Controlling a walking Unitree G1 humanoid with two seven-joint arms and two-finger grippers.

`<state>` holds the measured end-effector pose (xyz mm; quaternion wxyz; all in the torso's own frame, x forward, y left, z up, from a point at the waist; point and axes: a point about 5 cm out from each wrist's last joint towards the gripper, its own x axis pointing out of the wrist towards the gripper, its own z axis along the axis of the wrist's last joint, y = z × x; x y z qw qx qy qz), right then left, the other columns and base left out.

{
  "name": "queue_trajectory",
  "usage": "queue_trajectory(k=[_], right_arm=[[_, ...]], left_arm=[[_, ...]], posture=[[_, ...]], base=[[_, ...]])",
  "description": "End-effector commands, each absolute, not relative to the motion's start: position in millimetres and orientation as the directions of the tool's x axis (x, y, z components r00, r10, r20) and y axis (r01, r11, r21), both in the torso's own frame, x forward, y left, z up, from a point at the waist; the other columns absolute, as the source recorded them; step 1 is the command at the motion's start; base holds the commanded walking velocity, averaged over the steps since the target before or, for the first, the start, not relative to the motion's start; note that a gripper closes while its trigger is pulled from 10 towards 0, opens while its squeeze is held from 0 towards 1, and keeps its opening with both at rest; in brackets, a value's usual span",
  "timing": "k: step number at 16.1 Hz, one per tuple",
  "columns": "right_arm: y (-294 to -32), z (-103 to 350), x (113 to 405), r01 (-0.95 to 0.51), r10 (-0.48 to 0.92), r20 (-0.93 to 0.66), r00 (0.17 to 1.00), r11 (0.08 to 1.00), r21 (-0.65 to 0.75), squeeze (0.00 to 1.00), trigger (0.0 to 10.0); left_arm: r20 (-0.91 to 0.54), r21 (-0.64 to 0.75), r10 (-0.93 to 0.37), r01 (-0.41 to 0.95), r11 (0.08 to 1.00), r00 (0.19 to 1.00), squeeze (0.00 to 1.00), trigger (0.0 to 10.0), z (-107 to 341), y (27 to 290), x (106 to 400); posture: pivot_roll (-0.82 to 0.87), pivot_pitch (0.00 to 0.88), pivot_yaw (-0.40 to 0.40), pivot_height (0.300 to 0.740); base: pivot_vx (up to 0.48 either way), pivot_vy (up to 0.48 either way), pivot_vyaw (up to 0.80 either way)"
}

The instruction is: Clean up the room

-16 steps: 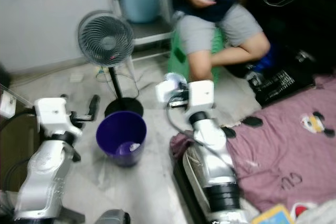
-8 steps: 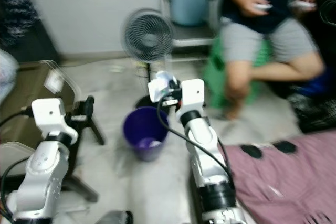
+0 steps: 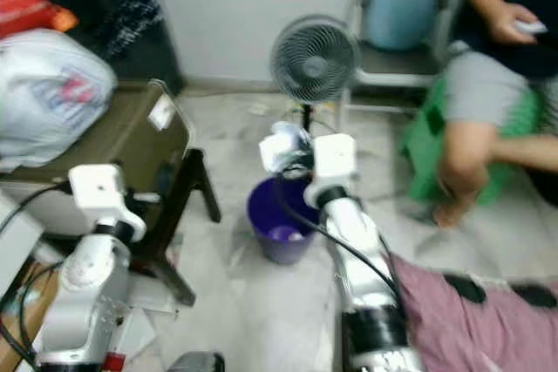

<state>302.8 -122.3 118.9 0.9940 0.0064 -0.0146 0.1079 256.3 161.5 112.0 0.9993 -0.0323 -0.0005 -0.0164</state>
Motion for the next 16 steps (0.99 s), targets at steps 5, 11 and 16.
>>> queue_trajectory(k=[5,11,16], right_arm=[[-143.2,120.1,296.0,-0.099,0.098,0.028,0.995,0.993,0.065,0.0,10.0],[-160.9,125.9,290.1,-0.046,0.044,0.042,0.998,0.998,0.041,0.0,10.0],[-177.2,114.1,267.6,0.003,-0.001,-0.027,1.0,0.999,0.054,0.0,10.0]], left_arm=[[0.015,-0.041,0.007,-0.007,0.999,1.0,0.0,10.0,115.0,176.0,255.5],[0.056,-0.054,0.046,-0.043,0.998,0.997,0.0,10.0,127.2,177.3,255.2],[0.025,-0.049,0.044,-0.042,0.998,0.999,0.0,10.0,115.9,178.0,244.5]], posture=[[-0.07,0.0,0.0,0.74],[-0.07,0.0,0.003,0.74],[-0.08,0.0,-0.006,0.74]], base=[[0.0,0.0,0.0],[0.0,0.0,0.0],[0.0,0.0,0.0]])
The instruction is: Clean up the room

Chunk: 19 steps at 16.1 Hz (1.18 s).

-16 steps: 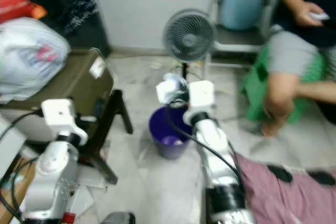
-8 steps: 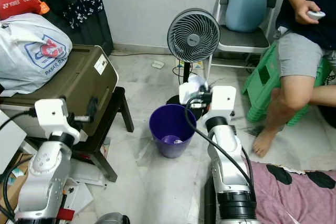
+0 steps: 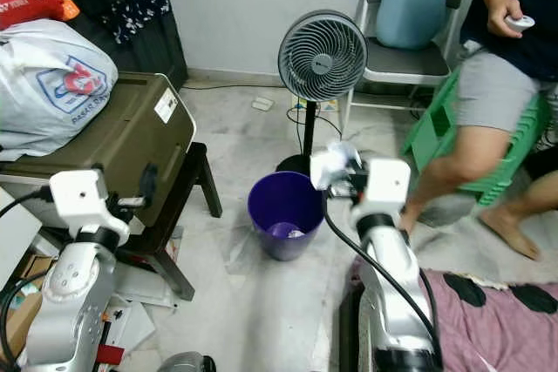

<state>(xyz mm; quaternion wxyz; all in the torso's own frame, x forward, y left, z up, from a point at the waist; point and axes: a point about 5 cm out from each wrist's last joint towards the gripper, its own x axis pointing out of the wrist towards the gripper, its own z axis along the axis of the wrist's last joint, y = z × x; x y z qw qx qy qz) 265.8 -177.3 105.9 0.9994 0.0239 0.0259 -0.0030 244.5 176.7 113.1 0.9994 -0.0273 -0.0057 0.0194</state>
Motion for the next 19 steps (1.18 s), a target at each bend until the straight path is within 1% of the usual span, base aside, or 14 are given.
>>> queue_trajectory(k=[1,4,5,7,12,16,19], right_arm=[[-177.9,112.1,262.9,-0.001,0.003,-0.034,0.999,0.999,0.049,0.0,10.0],[-170.1,111.3,263.5,-0.032,0.034,-0.043,0.998,0.999,0.044,0.0,10.0],[-158.4,114.0,268.7,-0.067,0.069,-0.039,0.997,0.996,0.056,0.0,10.0],[-150.3,117.2,272.2,-0.087,0.089,-0.028,0.996,0.995,0.058,0.0,10.0],[-144.1,119.7,272.2,-0.132,0.133,-0.018,0.991,0.99,0.046,0.0,10.0],[-140.6,120.6,274.1,-0.137,0.138,-0.014,0.99,0.989,0.047,0.0,10.0],[-140.1,120.6,274.5,-0.137,0.138,-0.014,0.99,0.989,0.049,0.0,10.0]], left_arm=[[0.019,-0.054,0.048,-0.047,0.997,0.999,0.0,10.0,115.1,178.0,242.6],[-0.009,-0.045,0.015,-0.015,0.999,1.0,0.0,10.0,109.6,172.7,242.7],[-0.01,-0.05,-0.006,0.006,0.999,1.0,0.0,10.0,111.0,168.6,245.8],[-0.013,-0.055,-0.026,0.025,0.998,1.0,0.0,10.0,110.1,167.1,245.7],[0.001,-0.075,-0.06,0.06,0.995,0.998,0.0,10.0,112.3,162.5,245.9],[-0.001,-0.071,-0.068,0.068,0.995,0.998,0.0,10.0,112.4,163.7,244.8],[-0.001,-0.072,-0.079,0.078,0.994,0.997,0.0,10.0,112.7,162.0,245.3]], posture=[[-0.08,0.0,-0.003,0.74],[-0.09,0.004,0.001,0.74],[-0.09,0.021,0.007,0.74],[-0.1,0.032,0.009,0.74],[-0.09,0.041,0.001,0.74],[-0.09,0.043,0.006,0.74],[-0.09,0.044,0.009,0.74]], base=[[0.0,0.0,-0.59],[0.0,0.0,-0.8],[0.0,0.0,0.0],[0.0,0.0,0.0],[0.0,0.0,0.0],[0.0,0.0,0.75],[0.0,0.0,0.13]])
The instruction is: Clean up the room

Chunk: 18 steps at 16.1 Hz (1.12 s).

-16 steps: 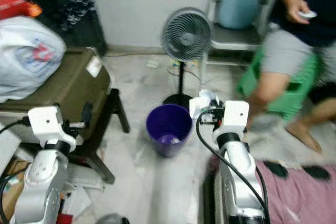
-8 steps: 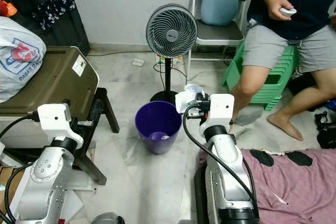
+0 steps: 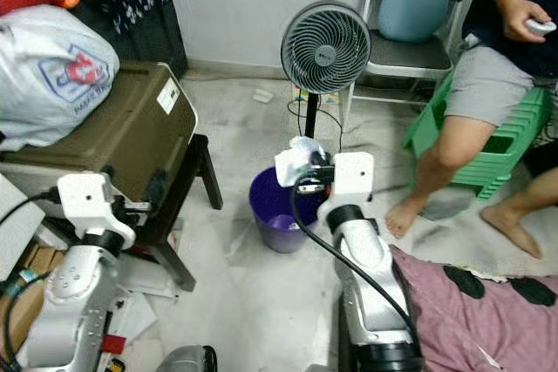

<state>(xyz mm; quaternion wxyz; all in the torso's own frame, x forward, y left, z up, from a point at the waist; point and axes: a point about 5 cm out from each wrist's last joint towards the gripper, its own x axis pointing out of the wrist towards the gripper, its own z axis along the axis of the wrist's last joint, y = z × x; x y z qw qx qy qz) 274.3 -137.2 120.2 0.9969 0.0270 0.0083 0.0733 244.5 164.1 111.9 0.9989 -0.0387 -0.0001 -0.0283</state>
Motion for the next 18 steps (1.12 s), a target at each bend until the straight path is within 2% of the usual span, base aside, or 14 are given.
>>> queue_trajectory(k=[1,6,14,18], right_arm=[[-139.9,120.7,274.8,-0.137,0.137,-0.014,0.99,0.989,0.05,0.0,10.0],[-137.6,121.1,276.8,-0.147,0.148,-0.01,0.989,0.988,0.046,0.0,10.0],[-135.7,121.6,278.2,-0.154,0.154,-0.001,0.988,0.987,0.045,0.0,10.0],[-135.4,120.6,278.5,-0.152,0.152,-0.006,0.988,0.987,0.045,0.0,10.0]], left_arm=[[0.0,-0.072,-0.082,0.082,0.994,0.997,0.0,10.0,113.0,161.4,245.7],[0.003,-0.066,-0.083,0.083,0.994,0.997,0.0,10.0,113.6,162.3,246.9],[0.007,-0.063,-0.092,0.092,0.994,0.996,0.0,10.0,114.2,161.3,247.8],[0.001,-0.075,-0.088,0.088,0.993,0.996,0.0,10.0,113.6,160.6,246.8]], posture=[[-0.09,0.044,0.009,0.74],[-0.08,0.038,0.006,0.74],[-0.08,0.031,0.008,0.74],[-0.08,0.031,0.01,0.74]], base=[[0.0,0.0,0.0],[0.0,0.0,0.0],[0.254,0.0,0.66],[0.065,0.0,0.1]])
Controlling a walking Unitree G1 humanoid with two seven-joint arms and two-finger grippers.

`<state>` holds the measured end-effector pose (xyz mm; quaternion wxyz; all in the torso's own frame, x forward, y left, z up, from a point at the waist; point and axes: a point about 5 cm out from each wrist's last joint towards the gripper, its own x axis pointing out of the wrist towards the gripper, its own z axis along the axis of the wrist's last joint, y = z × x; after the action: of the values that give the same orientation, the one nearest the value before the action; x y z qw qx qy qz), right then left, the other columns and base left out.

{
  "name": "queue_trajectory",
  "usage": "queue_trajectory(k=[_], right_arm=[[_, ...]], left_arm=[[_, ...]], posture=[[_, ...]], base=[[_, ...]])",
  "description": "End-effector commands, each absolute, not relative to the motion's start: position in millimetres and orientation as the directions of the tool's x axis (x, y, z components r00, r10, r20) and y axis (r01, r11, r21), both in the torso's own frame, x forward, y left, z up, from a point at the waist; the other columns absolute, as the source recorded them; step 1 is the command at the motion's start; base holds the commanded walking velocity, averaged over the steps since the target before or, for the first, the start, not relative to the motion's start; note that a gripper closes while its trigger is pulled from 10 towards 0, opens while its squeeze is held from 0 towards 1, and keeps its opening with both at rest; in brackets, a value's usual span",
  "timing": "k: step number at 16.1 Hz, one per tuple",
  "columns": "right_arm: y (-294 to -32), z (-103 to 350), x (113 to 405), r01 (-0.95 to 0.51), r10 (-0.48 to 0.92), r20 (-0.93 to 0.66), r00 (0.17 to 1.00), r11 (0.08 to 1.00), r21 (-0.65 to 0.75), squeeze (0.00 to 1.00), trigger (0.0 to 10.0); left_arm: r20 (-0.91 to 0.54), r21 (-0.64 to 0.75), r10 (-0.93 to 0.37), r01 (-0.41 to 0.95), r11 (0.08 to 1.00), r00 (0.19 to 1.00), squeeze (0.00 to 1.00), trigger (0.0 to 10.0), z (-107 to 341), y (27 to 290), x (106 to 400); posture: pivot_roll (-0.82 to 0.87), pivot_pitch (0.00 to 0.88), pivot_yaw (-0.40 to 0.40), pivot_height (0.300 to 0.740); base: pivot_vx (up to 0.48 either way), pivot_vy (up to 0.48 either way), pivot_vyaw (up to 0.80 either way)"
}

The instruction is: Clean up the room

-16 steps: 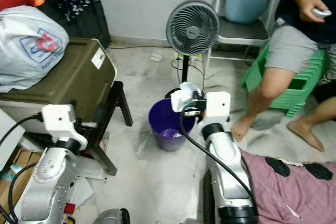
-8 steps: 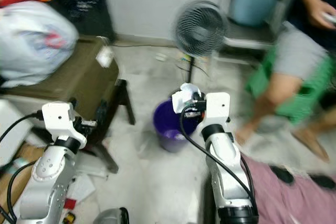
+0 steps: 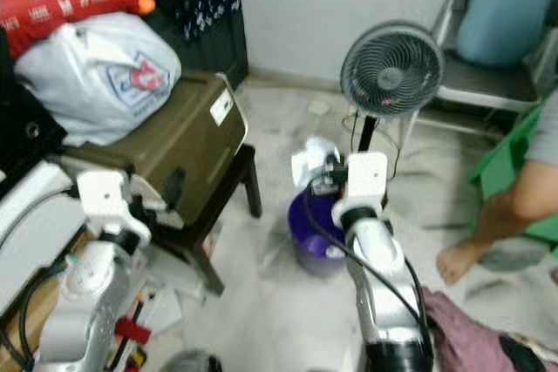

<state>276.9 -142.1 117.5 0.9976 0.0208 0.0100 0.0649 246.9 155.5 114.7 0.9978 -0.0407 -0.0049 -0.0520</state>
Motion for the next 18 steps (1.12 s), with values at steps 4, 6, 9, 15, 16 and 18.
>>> queue_trajectory(k=[4,6,9,15,16,18], right_arm=[[-136.9,118.5,278.7,-0.141,0.142,-0.022,0.99,0.989,0.048,0.0,10.0],[-137.7,117.0,279.1,-0.135,0.137,-0.036,0.99,0.989,0.065,0.0,10.0],[-137.9,117.0,279.3,-0.131,0.133,-0.037,0.99,0.989,0.064,0.0,10.0],[-137.5,117.7,279.1,-0.133,0.136,-0.032,0.99,0.989,0.06,0.0,10.0],[-137.6,117.8,279.2,-0.134,0.136,-0.032,0.99,0.989,0.061,0.0,10.0],[-137.6,118.2,279.6,-0.134,0.136,-0.03,0.99,0.989,0.059,0.0,10.0]], left_arm=[[-0.001,-0.079,-0.095,0.094,0.992,0.996,0.0,10.0,112.9,158.4,246.4],[-0.001,-0.081,-0.1,0.099,0.992,0.995,0.0,10.0,112.9,157.7,246.7],[0.008,-0.091,-0.118,0.118,0.989,0.993,0.0,10.0,113.5,155.9,247.0],[0.015,-0.093,-0.125,0.126,0.988,0.992,0.0,10.0,114.4,154.9,246.7],[0.02,-0.093,-0.13,0.131,0.987,0.991,0.0,10.0,114.8,154.4,246.6],[0.021,-0.095,-0.135,0.136,0.986,0.991,0.0,10.0,115.1,153.7,246.7]], posture=[[-0.08,0.035,0.007,0.74],[-0.08,0.036,0.007,0.74],[-0.08,0.036,0.007,0.74],[-0.08,0.036,0.007,0.74],[-0.09,0.041,0.007,0.74],[-0.09,0.042,0.007,0.74]], base=[[0.0,0.0,0.0],[0.0,0.0,-0.31],[0.0,0.0,-0.8],[0.0,0.0,-0.37],[0.322,0.0,0.0],[0.334,0.0,0.0]])
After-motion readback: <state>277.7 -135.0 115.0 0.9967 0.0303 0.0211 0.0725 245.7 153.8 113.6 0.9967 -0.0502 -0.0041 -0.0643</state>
